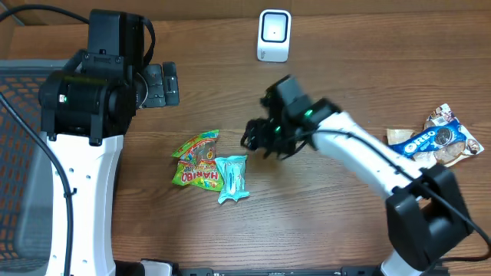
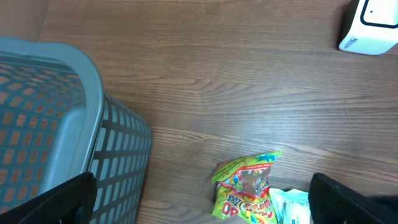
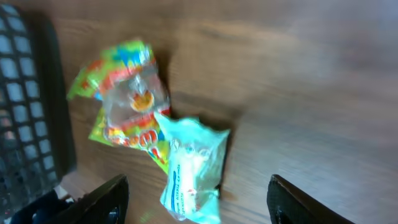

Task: Scan the item barcode
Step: 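Move the right gripper left over the light-blue pack, then grasp the light-blue pack with the right gripper and lift it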

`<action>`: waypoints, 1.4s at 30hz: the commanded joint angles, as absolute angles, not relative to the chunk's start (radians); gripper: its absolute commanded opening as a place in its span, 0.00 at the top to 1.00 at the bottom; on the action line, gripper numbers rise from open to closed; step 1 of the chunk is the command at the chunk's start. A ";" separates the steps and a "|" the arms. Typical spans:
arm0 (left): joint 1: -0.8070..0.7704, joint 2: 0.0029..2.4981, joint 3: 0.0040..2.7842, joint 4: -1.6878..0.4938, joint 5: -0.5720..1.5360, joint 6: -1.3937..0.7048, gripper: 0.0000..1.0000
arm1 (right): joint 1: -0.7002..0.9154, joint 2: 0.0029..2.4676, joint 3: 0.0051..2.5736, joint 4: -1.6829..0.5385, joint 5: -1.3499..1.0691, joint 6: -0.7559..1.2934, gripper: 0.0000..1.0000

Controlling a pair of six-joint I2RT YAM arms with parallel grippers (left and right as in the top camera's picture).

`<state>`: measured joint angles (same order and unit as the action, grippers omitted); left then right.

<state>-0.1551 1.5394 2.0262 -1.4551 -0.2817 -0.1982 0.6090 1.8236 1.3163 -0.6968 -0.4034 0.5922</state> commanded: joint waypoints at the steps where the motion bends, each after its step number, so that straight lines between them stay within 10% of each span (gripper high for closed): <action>1: -0.152 1.543 2.038 -1.455 -0.295 -0.176 0.00 | 0.686 1.810 1.234 -0.616 -0.263 0.850 0.29; 19: -0.152 1.543 2.038 -1.455 -0.295 -0.176 0.00 | 0.870 1.909 1.144 -0.379 -0.128 0.891 0.69; 34: -0.152 1.543 2.038 -1.455 -0.295 -0.176 0.00 | 0.535 1.908 1.234 -0.435 -0.409 0.567 0.65; 42: -0.152 1.543 2.038 -1.455 -0.295 -0.176 0.01 | 0.667 1.918 1.228 -0.559 -0.485 0.668 0.51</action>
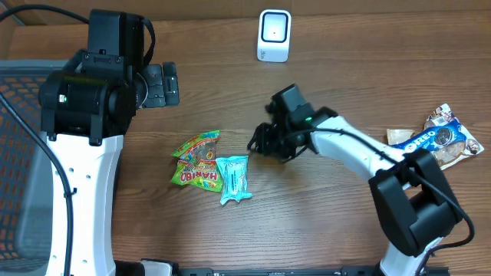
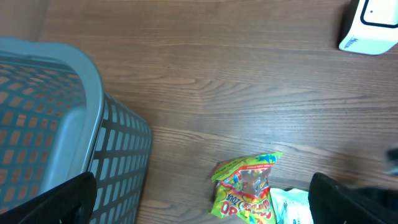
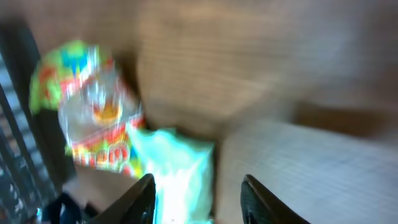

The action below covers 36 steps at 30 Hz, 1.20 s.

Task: Scan the item barcode
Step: 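Grasp the light-blue pack with the right gripper and lift it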

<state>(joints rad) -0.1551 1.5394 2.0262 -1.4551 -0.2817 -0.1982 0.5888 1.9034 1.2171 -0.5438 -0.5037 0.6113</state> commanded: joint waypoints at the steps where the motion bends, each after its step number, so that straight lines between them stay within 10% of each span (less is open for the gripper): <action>1: -0.152 1.543 2.038 -1.455 -0.295 -0.176 0.00 | 0.698 1.926 1.224 -0.572 -0.424 0.717 0.47; 4: -0.151 1.543 2.038 -1.455 -0.295 -0.176 0.00 | 0.776 1.946 1.215 -0.550 -0.352 0.820 0.35; 8: -0.151 1.543 2.038 -1.455 -0.295 -0.176 0.00 | 0.810 1.948 1.215 -0.522 -0.315 0.821 0.46; 16: -0.151 1.543 2.038 -1.455 -0.295 -0.176 0.00 | 0.760 1.949 1.221 -0.548 -0.334 0.842 0.96; 27: -0.151 1.543 2.038 -1.455 -0.295 -0.176 0.00 | 0.573 1.935 1.304 -0.633 -0.497 0.268 0.96; 36: -0.151 1.543 2.038 -1.455 -0.295 -0.176 0.00 | 0.371 1.935 1.388 -0.600 0.083 -0.035 0.95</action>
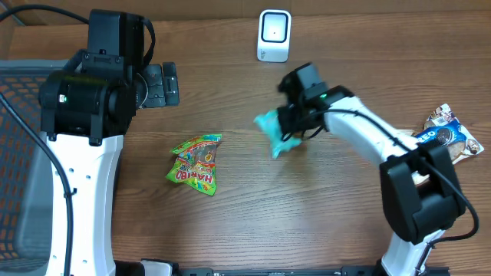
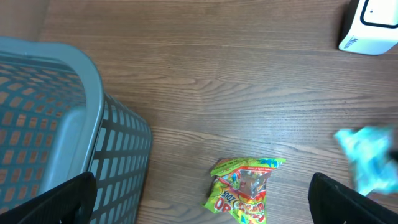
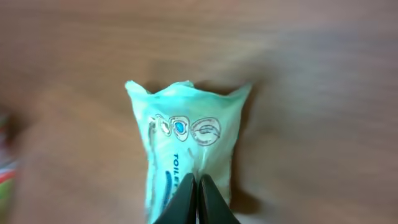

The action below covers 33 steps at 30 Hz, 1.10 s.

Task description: Scan the item barcode

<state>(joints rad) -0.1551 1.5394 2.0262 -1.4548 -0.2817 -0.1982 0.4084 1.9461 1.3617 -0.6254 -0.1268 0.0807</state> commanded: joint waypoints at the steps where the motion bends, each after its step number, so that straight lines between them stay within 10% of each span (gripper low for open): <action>1: -0.151 1.543 2.038 -1.455 -0.295 -0.176 0.00 | 0.356 1.933 1.390 -0.584 0.084 -0.034 0.83; 4: -0.151 1.543 2.038 -1.455 -0.295 -0.176 0.01 | 0.329 1.909 1.407 -0.607 -0.001 0.038 0.32; 8: -0.151 1.543 2.038 -1.455 -0.295 -0.176 0.01 | 0.302 1.860 1.430 -0.670 -0.129 0.205 0.00; 23: -0.151 1.543 2.038 -1.455 -0.295 -0.176 0.00 | 0.360 1.842 1.258 -0.716 -0.126 1.221 0.14; 33: -0.151 1.543 2.038 -1.455 -0.295 -0.176 0.00 | 0.439 1.845 1.189 -0.550 0.149 1.362 0.28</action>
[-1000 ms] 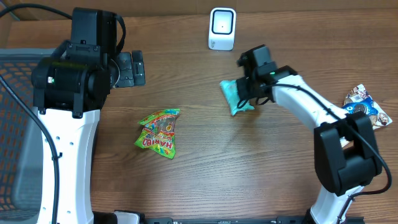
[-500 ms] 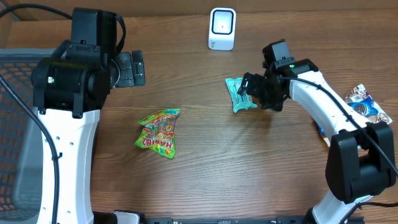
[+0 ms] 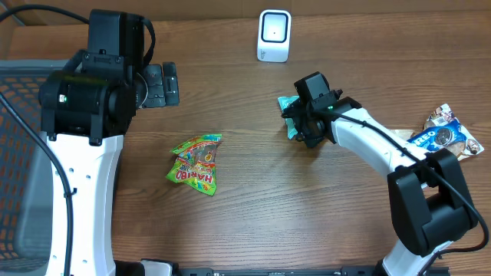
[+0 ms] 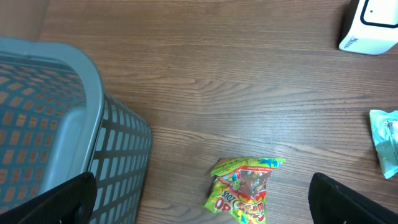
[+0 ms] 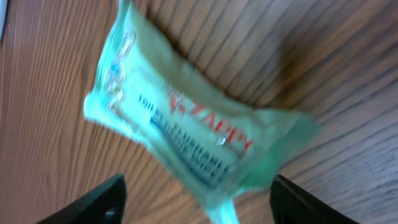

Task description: Scan the item barcode

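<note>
A teal packet (image 3: 288, 113) (image 5: 186, 134) lies flat on the wooden table, below and a little right of the white scanner (image 3: 274, 34) (image 4: 373, 23). My right gripper (image 3: 301, 123) (image 5: 202, 202) stands open right beside it, fingers spread to either side of the packet's near end, not holding it. The packet's edge also shows in the left wrist view (image 4: 385, 142). My left gripper (image 3: 170, 84) (image 4: 202, 199) is open and empty at the back left, above the Haribo bag (image 3: 196, 161) (image 4: 245, 196).
A grey mesh basket (image 3: 15, 153) (image 4: 56, 124) stands at the left edge. An Oreo packet (image 3: 445, 138) and another snack lie at the far right. The left arm's white column rises along the left side.
My right gripper was shut on the teal packet, holding it up near mid-table. Now it is open and the packet lies on the table slightly farther right and back. The left arm has not moved.
The teal packet first lay beside the Haribo bag with my open right gripper above it. Then the gripper was low at the packet. Then it was shut on it, carried right of the bag. Now the packet lies released below the scanner.
</note>
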`<action>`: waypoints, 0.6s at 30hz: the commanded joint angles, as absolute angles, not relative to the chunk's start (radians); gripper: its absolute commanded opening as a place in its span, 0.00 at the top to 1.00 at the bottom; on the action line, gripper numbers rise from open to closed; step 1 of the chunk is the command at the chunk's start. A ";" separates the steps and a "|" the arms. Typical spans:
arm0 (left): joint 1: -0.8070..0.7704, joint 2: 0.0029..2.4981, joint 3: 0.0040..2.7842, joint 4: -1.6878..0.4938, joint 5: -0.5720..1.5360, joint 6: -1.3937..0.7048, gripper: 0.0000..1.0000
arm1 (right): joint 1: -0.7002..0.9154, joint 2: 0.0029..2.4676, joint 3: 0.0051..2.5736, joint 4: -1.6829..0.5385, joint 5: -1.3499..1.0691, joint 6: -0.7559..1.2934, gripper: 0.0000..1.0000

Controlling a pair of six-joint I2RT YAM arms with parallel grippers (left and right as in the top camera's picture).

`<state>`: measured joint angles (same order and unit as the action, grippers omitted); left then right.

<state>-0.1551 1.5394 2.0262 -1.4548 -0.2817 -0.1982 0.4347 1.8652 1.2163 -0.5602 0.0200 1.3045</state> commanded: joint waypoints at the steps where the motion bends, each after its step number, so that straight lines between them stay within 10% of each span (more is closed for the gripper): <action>1: -0.151 1.543 2.038 -1.455 -0.295 -0.176 0.00 | 0.439 1.849 1.188 -0.550 0.162 1.362 0.28; 18: -0.151 1.543 2.038 -1.455 -0.295 -0.176 0.00 | 0.459 1.865 1.177 -0.553 0.130 1.362 0.34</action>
